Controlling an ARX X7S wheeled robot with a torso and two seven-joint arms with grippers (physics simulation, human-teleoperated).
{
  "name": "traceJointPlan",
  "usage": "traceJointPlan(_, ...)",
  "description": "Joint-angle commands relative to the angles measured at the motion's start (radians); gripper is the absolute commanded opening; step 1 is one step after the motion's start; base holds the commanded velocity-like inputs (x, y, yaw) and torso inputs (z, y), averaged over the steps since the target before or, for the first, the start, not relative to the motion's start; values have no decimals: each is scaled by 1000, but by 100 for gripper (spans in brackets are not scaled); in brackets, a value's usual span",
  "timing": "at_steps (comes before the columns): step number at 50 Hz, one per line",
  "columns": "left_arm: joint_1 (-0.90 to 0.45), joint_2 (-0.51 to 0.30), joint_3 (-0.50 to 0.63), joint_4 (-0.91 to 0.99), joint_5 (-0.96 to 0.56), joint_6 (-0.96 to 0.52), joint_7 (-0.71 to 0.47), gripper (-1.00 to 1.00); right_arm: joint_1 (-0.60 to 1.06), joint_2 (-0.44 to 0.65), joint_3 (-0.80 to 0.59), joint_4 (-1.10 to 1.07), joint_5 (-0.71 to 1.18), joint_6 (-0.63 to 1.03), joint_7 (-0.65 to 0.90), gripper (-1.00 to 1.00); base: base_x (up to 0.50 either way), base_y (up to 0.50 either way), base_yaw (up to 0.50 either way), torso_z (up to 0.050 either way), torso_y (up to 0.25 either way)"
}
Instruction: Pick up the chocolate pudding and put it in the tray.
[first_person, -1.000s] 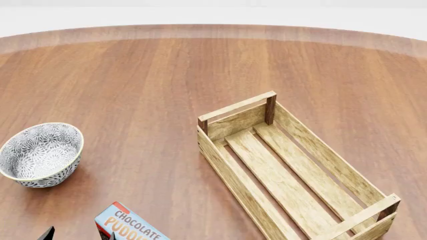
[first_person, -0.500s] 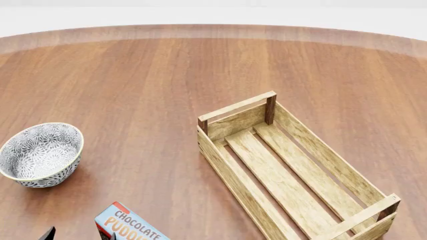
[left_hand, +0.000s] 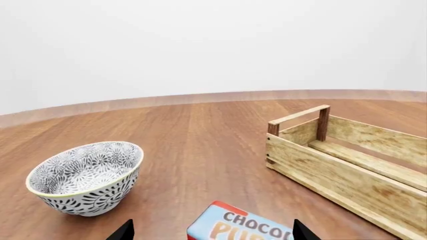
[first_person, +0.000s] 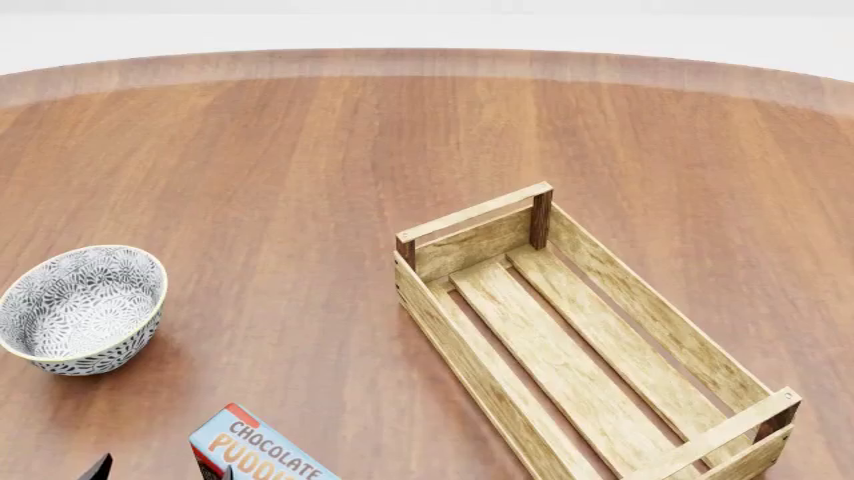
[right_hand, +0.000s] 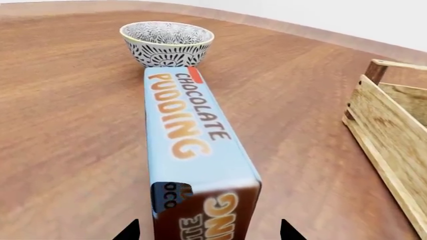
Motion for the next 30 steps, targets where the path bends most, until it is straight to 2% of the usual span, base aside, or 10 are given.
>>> traceJointPlan(1, -2, -4, 7, 1, -4, -1, -6, 100, 12, -4, -12, 15, 3, 1, 2, 100, 0, 0, 0, 0, 0)
traceJointPlan(30, -6, -15, 22, -5, -12, 6, -18, 100, 53, -24, -43, 87, 13, -15, 3, 100, 0, 0, 0, 0, 0)
